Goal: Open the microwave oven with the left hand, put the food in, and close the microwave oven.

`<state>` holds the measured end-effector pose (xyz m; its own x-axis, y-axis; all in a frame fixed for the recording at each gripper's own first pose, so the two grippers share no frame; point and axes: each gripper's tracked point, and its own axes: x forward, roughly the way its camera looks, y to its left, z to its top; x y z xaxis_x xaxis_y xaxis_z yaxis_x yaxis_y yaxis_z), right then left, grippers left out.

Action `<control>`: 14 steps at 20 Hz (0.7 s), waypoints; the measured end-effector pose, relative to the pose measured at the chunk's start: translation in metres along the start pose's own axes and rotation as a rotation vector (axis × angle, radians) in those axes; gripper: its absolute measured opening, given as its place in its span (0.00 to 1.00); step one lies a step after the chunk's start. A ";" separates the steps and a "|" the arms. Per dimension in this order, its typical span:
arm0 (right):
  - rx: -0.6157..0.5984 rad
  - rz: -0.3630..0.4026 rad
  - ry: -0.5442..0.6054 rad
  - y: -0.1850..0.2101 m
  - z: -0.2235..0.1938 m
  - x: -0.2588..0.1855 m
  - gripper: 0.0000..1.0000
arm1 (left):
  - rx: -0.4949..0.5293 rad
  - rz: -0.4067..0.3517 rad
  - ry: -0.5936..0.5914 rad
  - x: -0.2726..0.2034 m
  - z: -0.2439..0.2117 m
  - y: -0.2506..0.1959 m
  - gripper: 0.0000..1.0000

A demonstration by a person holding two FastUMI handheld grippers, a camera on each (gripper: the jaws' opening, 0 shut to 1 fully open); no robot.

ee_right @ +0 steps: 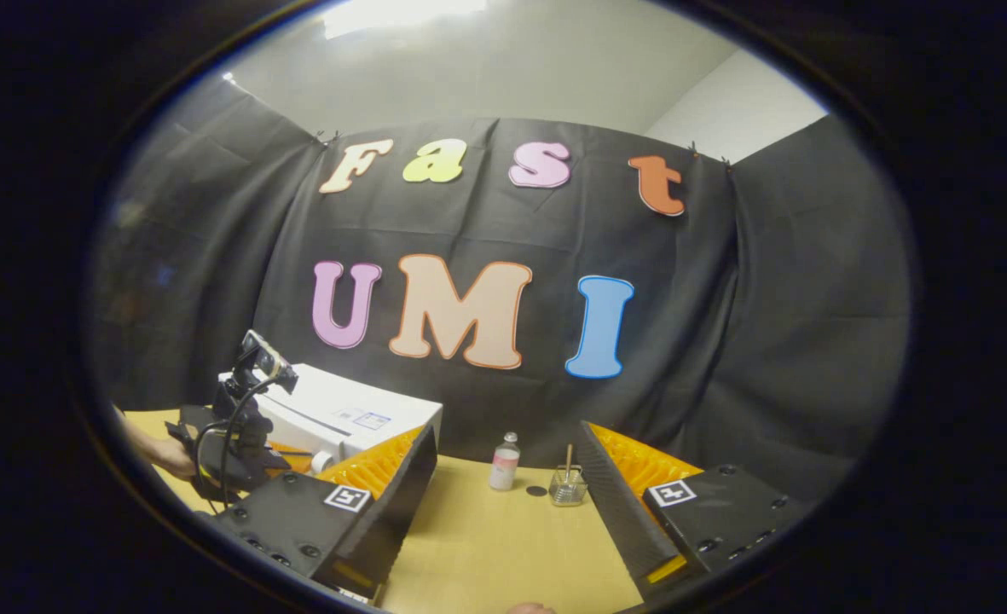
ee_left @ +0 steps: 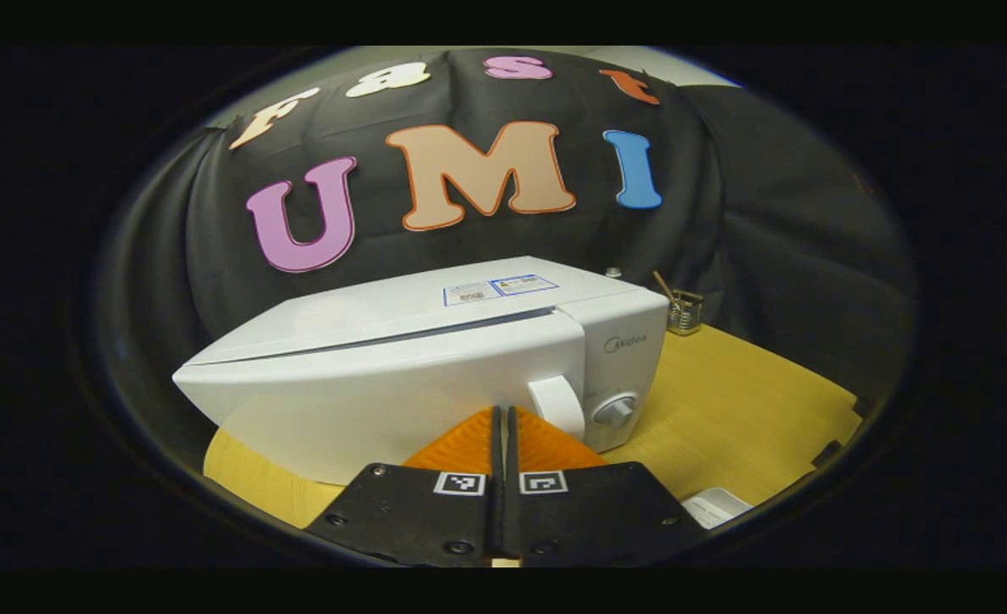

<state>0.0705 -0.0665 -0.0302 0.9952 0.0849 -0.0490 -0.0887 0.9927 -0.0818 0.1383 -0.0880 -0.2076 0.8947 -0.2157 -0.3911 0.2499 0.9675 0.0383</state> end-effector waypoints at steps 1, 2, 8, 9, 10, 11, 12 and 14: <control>0.006 -0.002 0.001 0.000 0.000 0.000 0.96 | -0.003 0.001 -0.002 0.000 0.001 0.000 0.00; 0.013 -0.001 0.006 0.000 -0.003 0.001 0.96 | -0.004 0.006 -0.005 0.002 0.002 0.000 0.00; 0.015 0.016 0.011 0.007 -0.005 0.004 0.96 | -0.047 0.027 -0.012 0.004 0.003 0.001 0.00; 0.013 0.017 0.013 0.007 -0.005 0.003 0.96 | -0.043 0.029 -0.026 0.009 0.008 0.002 0.00; 0.014 0.017 0.012 0.008 -0.005 0.003 0.96 | -0.032 0.027 -0.012 0.011 0.009 0.001 0.00; 0.014 0.019 0.014 0.009 -0.004 0.002 0.96 | -0.043 0.037 0.004 0.011 0.005 0.003 0.00; 0.012 0.018 0.010 0.010 -0.003 0.000 0.96 | -0.045 0.033 -0.024 0.009 0.009 0.001 0.02; 0.010 0.016 0.011 0.010 -0.003 -0.003 0.96 | -0.041 0.034 -0.020 0.008 0.009 0.002 0.00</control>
<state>0.0665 -0.0574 -0.0335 0.9932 0.0995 -0.0610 -0.1037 0.9921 -0.0709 0.1490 -0.0887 -0.2022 0.9097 -0.1850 -0.3719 0.2043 0.9788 0.0130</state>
